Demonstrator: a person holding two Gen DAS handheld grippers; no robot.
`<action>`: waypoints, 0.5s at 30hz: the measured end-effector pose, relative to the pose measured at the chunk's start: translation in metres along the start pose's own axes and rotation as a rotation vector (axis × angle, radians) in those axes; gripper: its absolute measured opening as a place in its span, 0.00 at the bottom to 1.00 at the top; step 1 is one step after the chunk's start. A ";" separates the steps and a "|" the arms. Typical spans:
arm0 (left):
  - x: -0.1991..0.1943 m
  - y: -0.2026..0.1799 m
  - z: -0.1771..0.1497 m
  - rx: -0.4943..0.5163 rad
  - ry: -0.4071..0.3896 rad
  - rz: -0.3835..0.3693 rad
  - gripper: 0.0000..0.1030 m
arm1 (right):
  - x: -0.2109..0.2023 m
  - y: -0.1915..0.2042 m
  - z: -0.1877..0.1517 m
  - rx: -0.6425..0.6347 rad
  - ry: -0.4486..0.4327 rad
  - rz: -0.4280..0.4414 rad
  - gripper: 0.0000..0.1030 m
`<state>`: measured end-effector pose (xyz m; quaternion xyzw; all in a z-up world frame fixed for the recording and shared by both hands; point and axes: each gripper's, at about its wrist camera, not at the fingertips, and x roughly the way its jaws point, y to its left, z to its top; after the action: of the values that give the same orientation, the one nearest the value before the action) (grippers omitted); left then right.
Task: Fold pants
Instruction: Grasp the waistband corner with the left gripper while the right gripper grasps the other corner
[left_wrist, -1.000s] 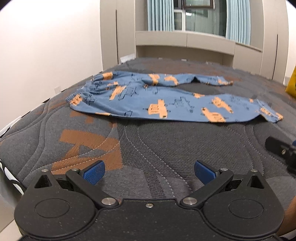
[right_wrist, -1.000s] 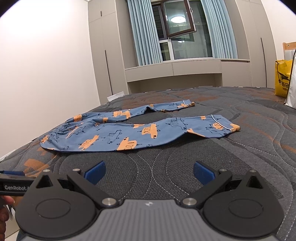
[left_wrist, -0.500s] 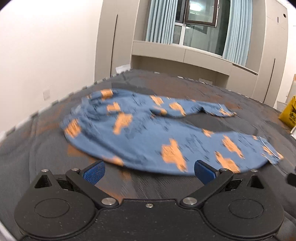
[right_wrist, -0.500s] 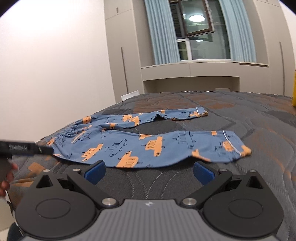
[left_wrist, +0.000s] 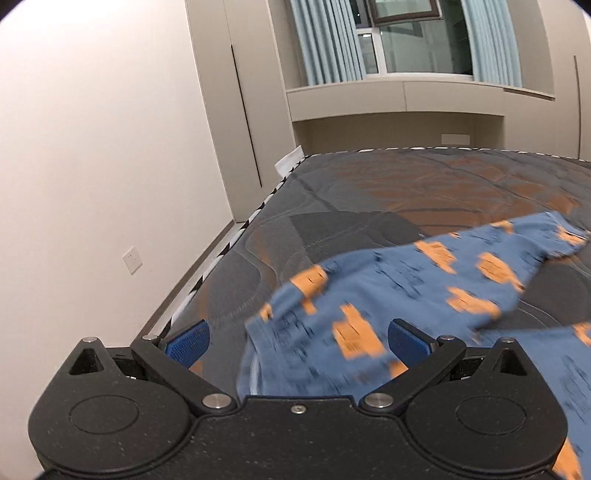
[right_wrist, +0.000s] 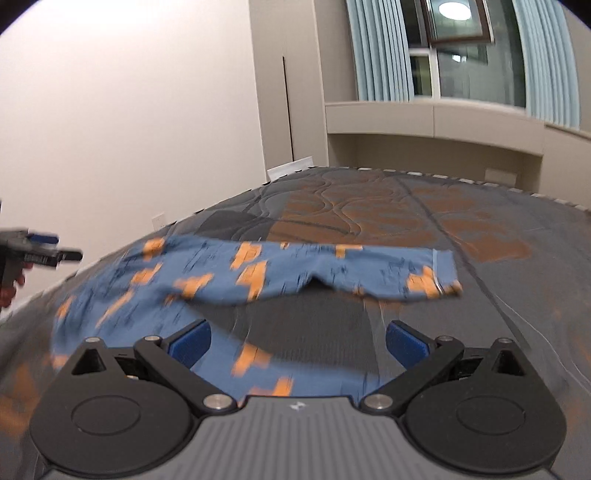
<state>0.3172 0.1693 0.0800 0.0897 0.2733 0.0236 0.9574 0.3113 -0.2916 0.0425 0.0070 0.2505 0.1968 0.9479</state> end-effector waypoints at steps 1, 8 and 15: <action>0.014 0.005 0.007 0.002 0.011 -0.009 1.00 | 0.023 -0.005 0.017 -0.012 0.021 0.012 1.00; 0.105 0.019 0.046 0.092 0.036 -0.071 0.99 | 0.163 -0.017 0.090 -0.152 0.164 0.003 1.00; 0.159 0.025 0.060 0.130 0.012 -0.177 0.99 | 0.272 -0.005 0.115 -0.253 0.240 0.080 0.95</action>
<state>0.4842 0.1989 0.0523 0.1271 0.2869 -0.0782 0.9463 0.5853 -0.1839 0.0143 -0.1256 0.3344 0.2638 0.8960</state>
